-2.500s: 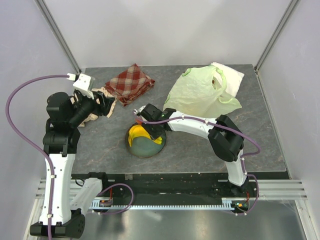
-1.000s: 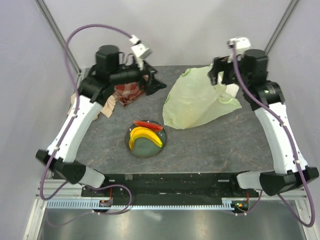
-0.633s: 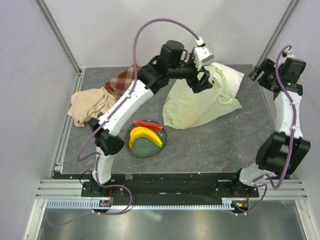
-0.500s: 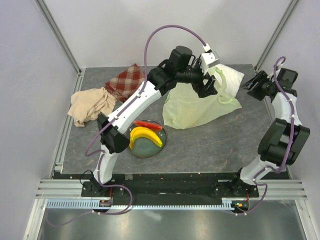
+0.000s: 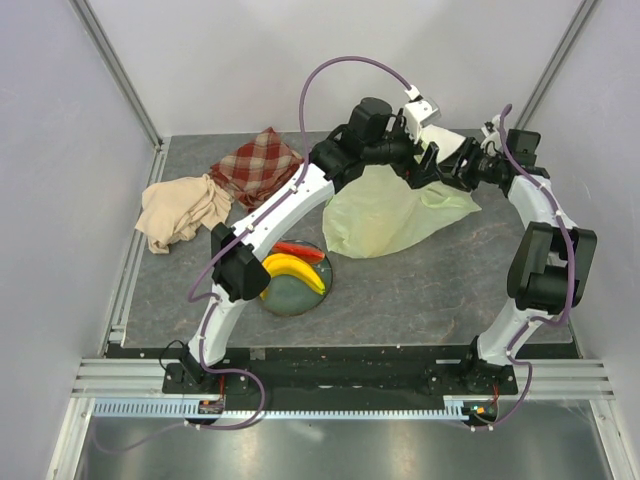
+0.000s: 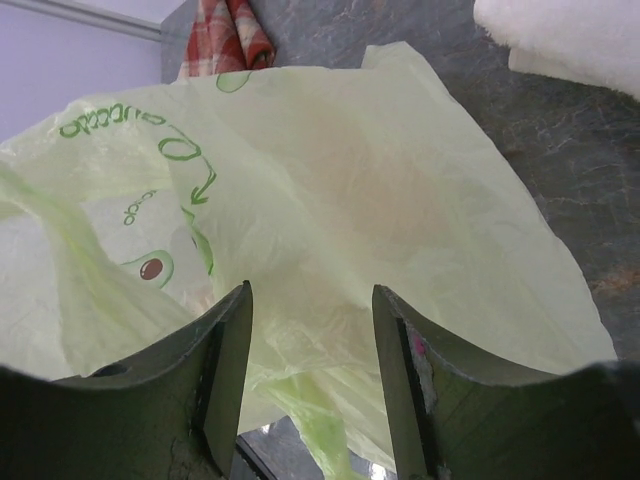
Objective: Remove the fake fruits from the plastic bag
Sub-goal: Adjust the plastic bag at the center of the board.
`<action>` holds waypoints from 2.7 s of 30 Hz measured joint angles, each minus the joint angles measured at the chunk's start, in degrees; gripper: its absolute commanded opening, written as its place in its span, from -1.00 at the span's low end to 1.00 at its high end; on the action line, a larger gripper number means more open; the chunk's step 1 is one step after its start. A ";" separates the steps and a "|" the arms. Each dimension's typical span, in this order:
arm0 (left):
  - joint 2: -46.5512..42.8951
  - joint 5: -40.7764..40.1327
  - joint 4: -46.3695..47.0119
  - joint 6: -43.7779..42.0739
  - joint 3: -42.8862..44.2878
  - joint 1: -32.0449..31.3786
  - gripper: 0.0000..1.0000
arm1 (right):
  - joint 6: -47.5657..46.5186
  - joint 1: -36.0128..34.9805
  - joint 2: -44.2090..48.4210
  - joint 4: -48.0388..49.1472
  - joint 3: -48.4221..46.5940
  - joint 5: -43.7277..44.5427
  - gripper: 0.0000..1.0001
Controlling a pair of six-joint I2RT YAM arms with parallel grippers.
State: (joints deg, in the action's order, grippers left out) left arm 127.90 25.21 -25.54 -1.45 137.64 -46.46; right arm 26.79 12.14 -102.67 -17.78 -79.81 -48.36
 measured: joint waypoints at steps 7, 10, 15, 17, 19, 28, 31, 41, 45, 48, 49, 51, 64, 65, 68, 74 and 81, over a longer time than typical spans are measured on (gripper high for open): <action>-0.59 -4.44 0.09 0.13 -1.25 -0.17 0.84 | 0.68 -0.98 0.11 1.90 -0.87 -2.14 0.19; -2.93 -5.51 -0.85 0.13 -4.94 -0.07 0.83 | 0.42 -3.76 0.44 2.56 -2.38 -3.34 0.21; -6.78 -5.75 -3.15 1.16 -8.68 1.05 0.73 | 0.20 -9.11 2.82 3.63 -3.17 -5.84 0.20; -7.48 -7.85 -3.67 1.99 -8.85 1.38 0.71 | 0.20 -10.56 3.82 3.65 -3.17 -6.40 0.20; -9.01 -10.49 -4.07 2.60 -10.93 1.77 0.71 | 0.17 -11.04 4.74 3.72 -3.02 -6.88 0.20; -16.59 -19.21 -8.59 3.69 -20.74 3.39 0.73 | 0.70 -10.80 6.62 4.70 0.61 -6.67 0.20; -16.87 -20.94 -8.94 4.22 -21.24 3.63 0.75 | 0.92 -11.06 6.62 5.03 0.72 -6.69 0.21; -7.74 -22.47 -8.24 5.70 -13.44 3.87 -0.34 | -0.83 -11.45 6.60 3.19 0.61 -6.21 0.22; -4.22 -20.33 -8.20 6.19 -11.19 4.31 -0.97 | -3.67 -11.43 6.21 -0.44 -0.35 -4.61 0.25; -2.19 -19.21 -8.15 5.86 -7.52 4.98 -0.97 | -5.62 -11.08 5.18 -2.64 -2.58 -3.26 0.49; -1.55 -18.34 -7.91 5.77 -5.66 5.35 -0.97 | -6.27 -10.84 4.33 -3.45 -3.93 -2.64 0.55; -1.07 -15.76 -6.75 5.60 -3.04 6.47 -0.97 | -7.91 -10.36 2.32 -4.76 -6.73 -1.05 0.56; -7.15 0.44 -5.46 2.10 -6.16 8.07 -0.97 | -11.41 -8.92 -9.73 -9.31 -14.99 6.60 -0.90; -7.15 0.52 -5.66 1.18 -6.16 7.96 -0.97 | -10.38 -8.59 -11.08 -8.96 -17.09 6.45 -0.90; -5.60 0.50 -6.47 -1.68 -3.69 8.57 -0.97 | -7.76 -7.65 -14.73 -7.45 -24.06 5.46 -0.93; -2.82 0.83 -6.93 -7.67 3.98 10.78 -0.97 | -4.09 -5.70 -15.50 -1.42 -30.93 4.24 -0.93; -9.29 8.13 -7.52 -13.09 -6.84 9.81 -0.97 | -5.03 -1.05 -1.77 2.56 -15.39 2.64 -0.71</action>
State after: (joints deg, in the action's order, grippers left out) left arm 118.61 33.34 -33.06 -14.55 130.80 -36.64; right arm 21.76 11.09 -104.44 -15.22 -95.20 -45.71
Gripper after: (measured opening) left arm 0.028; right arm 0.101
